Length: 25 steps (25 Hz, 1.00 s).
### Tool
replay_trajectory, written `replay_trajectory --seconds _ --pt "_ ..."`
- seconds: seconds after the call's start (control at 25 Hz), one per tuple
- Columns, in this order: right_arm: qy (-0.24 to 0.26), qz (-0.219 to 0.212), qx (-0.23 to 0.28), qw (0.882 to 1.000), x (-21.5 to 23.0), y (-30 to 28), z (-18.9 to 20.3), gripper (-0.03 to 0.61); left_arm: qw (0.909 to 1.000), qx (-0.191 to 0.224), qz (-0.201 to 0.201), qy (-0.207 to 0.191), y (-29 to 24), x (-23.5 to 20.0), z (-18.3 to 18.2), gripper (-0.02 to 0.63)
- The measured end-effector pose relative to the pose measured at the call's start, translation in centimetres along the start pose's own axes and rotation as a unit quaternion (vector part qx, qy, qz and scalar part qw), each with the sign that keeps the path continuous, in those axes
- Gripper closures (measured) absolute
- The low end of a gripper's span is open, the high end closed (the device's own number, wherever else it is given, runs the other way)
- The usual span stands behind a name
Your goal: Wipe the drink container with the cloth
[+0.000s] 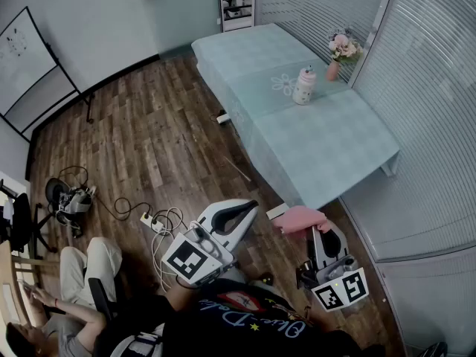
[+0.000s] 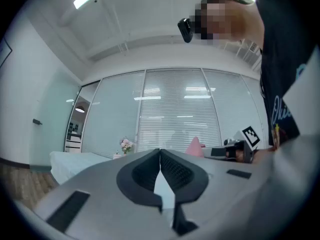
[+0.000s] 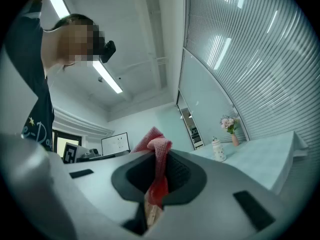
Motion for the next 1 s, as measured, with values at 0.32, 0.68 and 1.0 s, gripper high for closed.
replay_trajectory --seconds 0.32,0.68,1.0 --pt "0.0 0.018 0.009 1.0 -0.6 -0.5 0.5 0.555 0.9999 0.002 0.012 0.011 0.4 -1.0 0.6 0.609" --pt "0.001 0.042 0.024 0.999 -2.6 -0.8 1.2 0.554 0.9993 0.008 0.027 0.025 2.5 -2.3 0.9 0.609" --pt "0.016 0.064 0.024 0.998 -3.6 -0.8 1.1 0.554 0.9993 0.012 0.026 0.025 4.4 -3.0 1.4 0.609"
Point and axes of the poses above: the fingertips, and each gripper's own axes: y backward along the fingers, x to its right, z out of its underside, the point moved 4 cm from there along y, backward along the fingers, and after that the axes turned 6 degrees about -z, right-handed, at the moved point
